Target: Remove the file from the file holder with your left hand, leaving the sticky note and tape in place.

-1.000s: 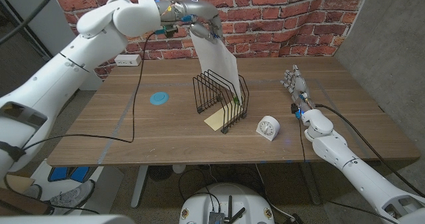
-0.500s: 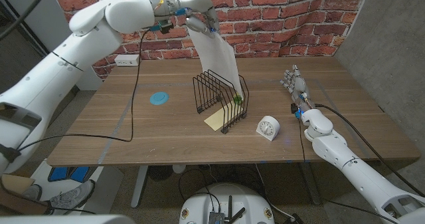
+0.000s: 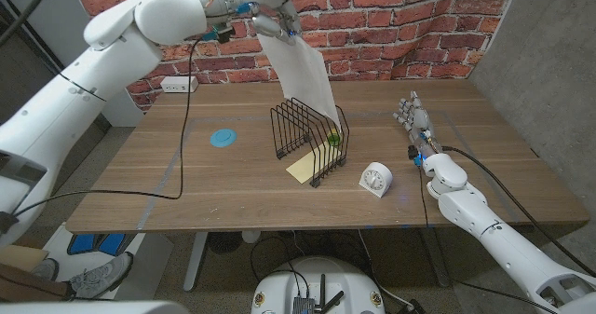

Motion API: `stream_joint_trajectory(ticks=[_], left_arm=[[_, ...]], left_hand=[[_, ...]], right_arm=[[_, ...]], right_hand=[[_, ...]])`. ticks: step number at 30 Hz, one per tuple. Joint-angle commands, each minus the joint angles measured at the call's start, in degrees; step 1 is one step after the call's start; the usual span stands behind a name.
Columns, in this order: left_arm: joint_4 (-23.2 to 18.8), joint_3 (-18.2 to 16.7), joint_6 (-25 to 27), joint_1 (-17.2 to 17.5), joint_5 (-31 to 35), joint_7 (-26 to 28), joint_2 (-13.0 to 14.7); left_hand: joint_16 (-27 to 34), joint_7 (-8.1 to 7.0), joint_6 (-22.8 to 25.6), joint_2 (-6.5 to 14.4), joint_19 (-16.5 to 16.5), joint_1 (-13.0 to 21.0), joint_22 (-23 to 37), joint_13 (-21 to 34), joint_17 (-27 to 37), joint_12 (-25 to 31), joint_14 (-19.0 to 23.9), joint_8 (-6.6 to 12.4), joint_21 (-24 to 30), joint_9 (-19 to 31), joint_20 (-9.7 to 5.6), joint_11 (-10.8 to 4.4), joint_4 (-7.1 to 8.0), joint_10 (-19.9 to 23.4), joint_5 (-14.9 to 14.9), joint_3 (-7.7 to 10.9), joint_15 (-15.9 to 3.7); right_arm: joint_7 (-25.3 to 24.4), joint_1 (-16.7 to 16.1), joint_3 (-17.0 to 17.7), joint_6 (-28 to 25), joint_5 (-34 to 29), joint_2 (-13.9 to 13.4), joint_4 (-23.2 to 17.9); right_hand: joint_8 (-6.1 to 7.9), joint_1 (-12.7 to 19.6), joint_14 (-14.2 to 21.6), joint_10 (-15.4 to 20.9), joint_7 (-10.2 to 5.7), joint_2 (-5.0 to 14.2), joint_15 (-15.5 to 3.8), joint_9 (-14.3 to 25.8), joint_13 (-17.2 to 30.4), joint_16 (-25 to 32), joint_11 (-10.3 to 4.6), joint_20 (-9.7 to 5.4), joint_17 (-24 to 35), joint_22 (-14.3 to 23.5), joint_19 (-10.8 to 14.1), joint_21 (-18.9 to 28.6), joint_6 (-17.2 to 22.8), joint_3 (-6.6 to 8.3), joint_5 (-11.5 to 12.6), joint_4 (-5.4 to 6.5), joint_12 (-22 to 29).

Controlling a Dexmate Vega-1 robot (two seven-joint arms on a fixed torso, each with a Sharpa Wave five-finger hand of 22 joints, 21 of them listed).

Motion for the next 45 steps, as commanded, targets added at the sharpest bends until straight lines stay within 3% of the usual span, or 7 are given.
stream_joint_trajectory(ticks=[1,24,33,45], left_arm=[[-1.5,-2.8,2.0,2.5,-1.9,3.6,1.8],[-1.3,-7.1,3.7,7.9,-5.3,11.0,3.9],[-4.0,-8.5,9.0,10.1,-6.0,12.4,5.3],[-5.7,-11.3,11.7,13.5,-7.4,15.1,7.6]], left_hand=[[-0.2,-0.21,0.1,0.1,0.4,0.6,0.2,0.2,0.2,0.1,0.2,0.0,-0.4,0.1,-8.3,-0.18,-0.02,0.3,0.5,-0.1,-0.81],[-0.1,-0.15,0.0,0.3,0.3,0.6,0.2,0.3,0.2,0.0,0.1,0.03,-0.4,0.2,-8.27,-0.15,0.0,0.2,0.5,-0.36,-0.81],[-0.2,-0.03,-0.1,0.4,0.3,0.6,0.2,0.3,0.2,0.0,0.0,-0.01,-0.4,0.2,-8.29,-0.12,0.02,0.1,0.5,-0.43,-0.8],[-0.2,-0.26,-0.2,0.5,0.2,0.7,0.2,0.3,0.2,0.0,-0.1,0.0,-0.4,0.2,-8.27,-0.21,-0.04,0.1,0.5,-0.53,-0.8]], right_arm=[[0.1,0.2,-0.1,0.1,-0.2,0.0,0.4],[-0.3,0.6,-0.1,-0.4,-0.4,-0.1,0.1],[-0.4,0.6,-0.1,-1.3,-0.4,-0.5,-0.3],[-0.2,1.4,-0.4,-1.5,-0.6,-0.3,0.3]], right_hand=[[0.12,-0.6,0.0,0.2,0.02,1.65,0.18,0.2,-0.1,0.2,0.31,0.03,0.0,0.2,0.3,-0.2,0.4,0.42,0.1,-0.01,0.0],[0.12,-0.7,-0.1,0.2,0.08,1.63,0.1,0.2,-0.1,0.3,0.28,-0.1,0.0,0.2,0.3,-0.1,0.5,0.53,0.0,0.01,0.0],[0.09,-0.7,0.0,0.2,0.03,1.62,0.07,0.2,-0.1,0.3,0.31,-0.11,0.0,0.2,0.4,-0.1,0.4,0.59,0.0,0.01,0.0],[0.08,-0.7,0.0,0.2,0.03,1.62,0.17,0.2,-0.1,0.3,0.24,-0.1,0.0,0.2,0.4,-0.1,0.4,0.68,0.0,0.0,0.0]])
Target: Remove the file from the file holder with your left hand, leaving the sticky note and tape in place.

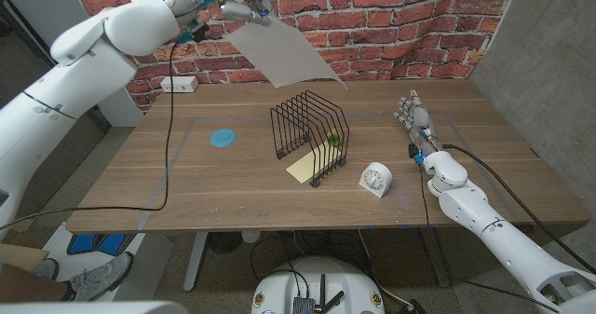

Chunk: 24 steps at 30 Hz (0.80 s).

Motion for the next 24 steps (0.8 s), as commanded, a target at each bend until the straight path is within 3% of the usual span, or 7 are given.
stream_joint_trajectory(ticks=[1,9,24], left_arm=[[-2.1,-2.8,4.1,3.6,-1.4,3.0,2.1],[-3.5,-6.2,7.4,7.7,-3.6,5.8,3.3],[-9.1,-10.7,20.2,14.0,-9.4,10.1,3.3]], left_hand=[[-0.1,0.0,-0.1,0.2,0.2,0.4,0.1,0.3,0.2,0.2,0.0,-0.01,0.1,0.2,-8.26,-0.24,-0.03,0.3,0.3,-0.07,-0.8],[-0.1,0.09,-0.1,0.3,0.2,0.4,0.2,0.3,0.2,0.1,0.0,0.0,0.1,0.2,-8.26,-0.15,0.03,0.3,0.3,-0.16,-0.8],[-0.1,0.48,-0.1,0.4,0.3,0.2,0.2,0.2,0.2,0.1,0.0,0.03,0.2,0.2,-8.23,-0.04,0.08,0.3,0.3,-0.3,-0.8]], right_arm=[[0.0,0.6,-0.3,-0.4,-0.1,0.0,0.3],[-0.2,0.1,-0.2,-0.9,-0.1,-0.3,-0.5],[0.2,0.2,-0.1,-0.8,-0.1,-0.6,-0.9]], right_hand=[[0.09,-0.7,0.0,0.1,0.02,1.63,0.21,0.2,-0.1,0.3,0.11,-0.09,0.0,0.2,0.4,-0.1,0.4,0.69,0.0,-0.01,0.0],[0.09,-0.7,-0.1,0.1,0.01,1.58,0.13,0.2,-0.1,0.3,0.03,-0.09,0.0,0.2,0.4,-0.1,0.5,0.72,-0.1,-0.02,0.0],[0.07,-0.7,-0.1,0.2,0.0,1.54,-0.08,0.2,-0.1,0.3,0.07,-0.11,-0.1,0.2,0.4,-0.2,0.4,0.79,-0.1,-0.06,0.1]])
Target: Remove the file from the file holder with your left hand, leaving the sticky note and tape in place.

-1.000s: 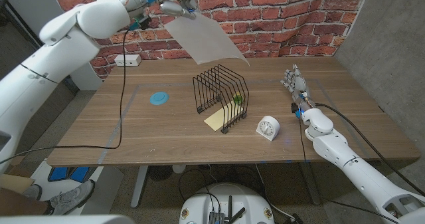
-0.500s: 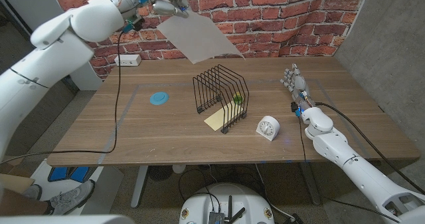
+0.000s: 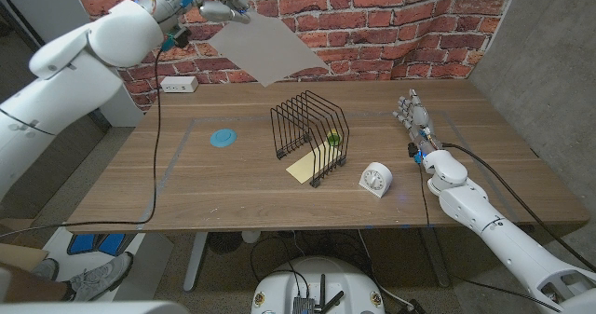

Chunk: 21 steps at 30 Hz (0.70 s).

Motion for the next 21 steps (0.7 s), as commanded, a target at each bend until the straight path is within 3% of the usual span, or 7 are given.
stream_joint_trajectory(ticks=[1,6,9,21], left_arm=[[-3.7,-3.4,9.2,4.6,-4.9,3.5,0.2],[-4.8,-3.7,13.3,5.0,-7.5,4.4,0.0],[-4.0,-4.2,12.5,5.2,-10.2,4.5,-0.7],[-5.1,-6.1,18.8,7.1,-17.2,9.5,-2.6]], left_hand=[[-0.1,0.35,0.2,0.5,0.3,0.2,0.1,0.2,0.2,0.2,0.0,0.04,0.2,0.2,-8.23,-0.05,0.09,0.5,0.4,-0.3,-0.8],[-0.1,0.47,0.1,0.5,0.3,0.1,0.1,0.2,0.2,0.1,0.0,0.0,0.2,0.2,-8.23,0.0,0.09,0.4,0.4,-0.34,-0.8],[-0.1,0.41,-0.1,0.5,0.3,0.1,0.1,0.2,0.2,0.0,0.0,-0.05,0.2,0.2,-8.23,0.03,0.1,0.2,0.4,-0.34,-0.8],[-0.2,0.78,-0.3,0.8,0.4,-0.1,0.1,0.1,0.2,-0.1,-0.2,-0.08,0.2,0.2,-8.14,0.13,0.17,0.0,0.5,-0.3,-0.8]], right_arm=[[0.3,0.1,0.1,-0.1,-0.1,-0.3,-0.4],[0.4,0.5,-0.1,-0.3,-0.2,-0.4,-0.3],[0.5,0.9,-0.2,-0.4,-0.3,-0.2,0.1],[0.4,1.3,-0.5,-1.0,-0.2,0.1,0.4]], right_hand=[[0.07,-0.7,0.0,0.2,-0.01,1.54,-0.05,0.2,-0.1,0.4,0.09,-0.13,-0.1,0.2,0.4,-0.2,0.4,0.36,-0.1,-0.09,0.1],[0.07,-0.7,-0.1,0.2,0.0,1.53,-0.14,0.2,-0.1,0.4,0.06,-0.23,-0.1,0.2,0.4,-0.2,0.4,0.37,-0.1,-0.08,0.1],[0.08,-0.7,-0.1,0.1,-0.01,1.52,-0.14,0.2,-0.1,0.4,0.03,-0.3,-0.1,0.2,0.3,-0.2,0.5,0.38,-0.1,-0.08,0.0],[0.08,-0.7,-0.1,0.2,0.01,1.57,-0.15,0.2,-0.1,0.4,0.07,-0.35,-0.1,0.2,0.3,-0.2,0.5,0.49,-0.1,-0.1,0.0]])
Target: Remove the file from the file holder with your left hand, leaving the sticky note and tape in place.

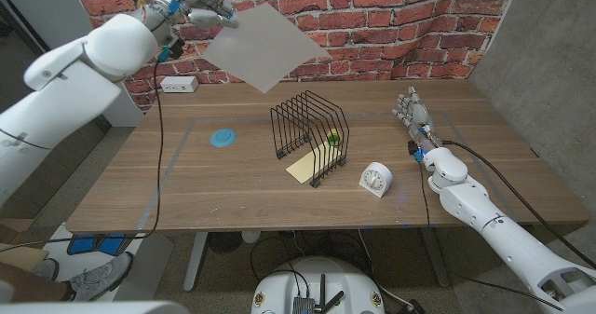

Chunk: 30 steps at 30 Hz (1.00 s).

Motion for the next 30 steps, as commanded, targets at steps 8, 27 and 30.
stream_joint_trajectory(ticks=[8,27,30], left_arm=[[-3.2,-4.6,10.3,4.9,-11.0,8.6,-2.9],[-6.5,-10.9,14.9,13.8,-16.9,18.4,-7.6],[-7.1,-12.0,15.8,15.5,-17.2,19.2,-7.6]], left_hand=[[-0.1,0.68,0.0,0.8,0.6,-0.2,0.1,0.0,0.2,0.2,-0.1,-0.07,0.3,0.3,-8.07,0.06,-0.16,0.1,0.5,0.01,-0.79],[-0.1,1.14,-0.3,1.0,0.9,-0.3,0.1,0.0,0.2,0.1,-0.1,-0.12,0.3,0.3,-7.98,0.07,-0.23,0.0,0.6,0.08,-0.79],[0.0,1.32,-0.3,1.0,1.0,-0.3,0.1,0.0,0.2,0.1,0.1,-0.11,0.4,0.3,-7.95,0.08,-0.24,0.0,0.7,0.1,-0.78]], right_arm=[[0.1,0.0,0.0,-1.4,0.4,-0.5,-1.1],[0.5,0.4,-0.1,-2.1,0.6,-0.7,-1.1],[0.6,0.7,-0.3,-2.1,0.6,-0.5,-0.7]], right_hand=[[0.07,-0.7,-0.1,0.2,0.02,1.53,-0.09,0.2,-0.1,0.4,0.06,-0.33,0.2,0.2,0.3,-0.2,0.5,0.54,-0.2,-0.11,0.0],[0.08,-0.7,-0.1,0.1,-0.01,1.53,-0.08,0.2,-0.1,0.4,0.1,-0.32,0.2,0.2,0.3,-0.2,0.5,0.63,-0.2,-0.12,0.0],[0.07,-0.7,-0.1,0.2,0.0,1.53,-0.04,0.2,-0.1,0.4,0.02,-0.33,0.2,0.2,0.3,-0.2,0.5,0.64,-0.2,-0.11,0.0]])
